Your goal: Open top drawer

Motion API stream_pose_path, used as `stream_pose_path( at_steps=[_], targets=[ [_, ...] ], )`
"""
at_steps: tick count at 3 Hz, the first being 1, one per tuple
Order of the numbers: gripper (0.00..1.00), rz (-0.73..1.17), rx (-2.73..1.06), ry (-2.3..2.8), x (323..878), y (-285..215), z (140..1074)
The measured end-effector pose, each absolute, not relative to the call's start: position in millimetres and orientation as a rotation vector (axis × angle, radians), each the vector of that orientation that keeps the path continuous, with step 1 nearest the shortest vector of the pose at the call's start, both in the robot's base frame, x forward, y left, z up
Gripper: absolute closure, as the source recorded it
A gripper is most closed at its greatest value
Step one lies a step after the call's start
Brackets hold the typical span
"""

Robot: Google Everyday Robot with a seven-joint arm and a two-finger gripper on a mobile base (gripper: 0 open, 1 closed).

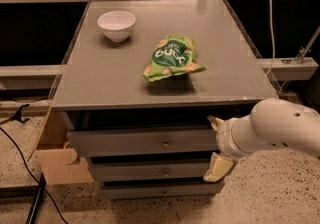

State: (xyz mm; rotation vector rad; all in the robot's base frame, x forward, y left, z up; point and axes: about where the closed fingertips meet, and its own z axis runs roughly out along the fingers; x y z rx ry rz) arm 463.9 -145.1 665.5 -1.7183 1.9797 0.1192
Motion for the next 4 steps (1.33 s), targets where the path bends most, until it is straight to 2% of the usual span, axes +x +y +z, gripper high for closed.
stream_pose_path(
  at_steps=[2,4],
  targets=[
    [0.00,0.096,-1.760,1.983,483,-145,660],
    [0.00,0.167,-1.795,2.077,477,-149,639]
  ],
)
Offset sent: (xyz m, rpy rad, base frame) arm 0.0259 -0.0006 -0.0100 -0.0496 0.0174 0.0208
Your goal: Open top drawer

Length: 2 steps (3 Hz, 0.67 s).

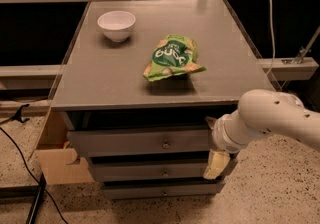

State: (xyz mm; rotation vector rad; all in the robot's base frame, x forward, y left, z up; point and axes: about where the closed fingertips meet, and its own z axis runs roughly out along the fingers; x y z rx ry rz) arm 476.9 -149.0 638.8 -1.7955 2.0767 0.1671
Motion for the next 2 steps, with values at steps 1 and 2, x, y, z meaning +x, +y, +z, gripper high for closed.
stream_pose_path(
  at_steps=[1,2],
  targets=[
    [0.00,0.201,-1.808,2.106,470.5,-149.8,627.4],
    [0.00,0.226,-1.822,2.131,466.8,-149.9,624.1]
  ],
)
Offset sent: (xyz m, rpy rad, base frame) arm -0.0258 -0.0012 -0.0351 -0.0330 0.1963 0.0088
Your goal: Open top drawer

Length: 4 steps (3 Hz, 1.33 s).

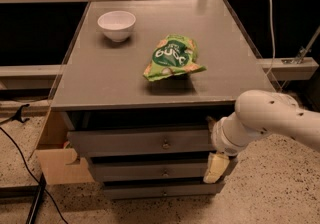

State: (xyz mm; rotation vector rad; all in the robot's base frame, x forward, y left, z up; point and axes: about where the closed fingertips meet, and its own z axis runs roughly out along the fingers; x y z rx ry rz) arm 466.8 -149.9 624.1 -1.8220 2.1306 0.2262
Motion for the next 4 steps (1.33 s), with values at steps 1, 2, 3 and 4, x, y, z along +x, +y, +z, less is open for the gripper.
stream_pose_path(
  at_steps=[1,2,3,4],
  targets=[
    [0.00,0.245,-1.833,2.150,464,-150,625],
    [0.00,0.253,-1.839,2.157,463,-150,628],
    [0.00,0.285,-1.856,2.187,457,-150,630],
    [0.00,0.300,-1.866,2.200,453,-151,633]
  ],
)
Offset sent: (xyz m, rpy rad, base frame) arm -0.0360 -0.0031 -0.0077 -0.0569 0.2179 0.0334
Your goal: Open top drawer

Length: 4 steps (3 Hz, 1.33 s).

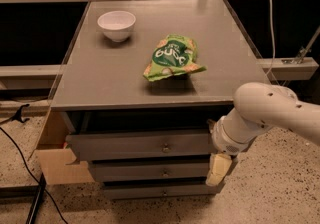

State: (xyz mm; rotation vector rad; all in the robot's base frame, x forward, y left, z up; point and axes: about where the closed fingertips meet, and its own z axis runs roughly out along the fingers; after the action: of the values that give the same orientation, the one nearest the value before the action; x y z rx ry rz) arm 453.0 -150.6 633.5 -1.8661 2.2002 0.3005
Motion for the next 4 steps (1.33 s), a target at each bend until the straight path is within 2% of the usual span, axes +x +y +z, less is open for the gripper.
stream_pose_path(
  at_steps=[4],
  targets=[
    [0.00,0.461,-1.946,2.345,397,-162,652]
  ],
)
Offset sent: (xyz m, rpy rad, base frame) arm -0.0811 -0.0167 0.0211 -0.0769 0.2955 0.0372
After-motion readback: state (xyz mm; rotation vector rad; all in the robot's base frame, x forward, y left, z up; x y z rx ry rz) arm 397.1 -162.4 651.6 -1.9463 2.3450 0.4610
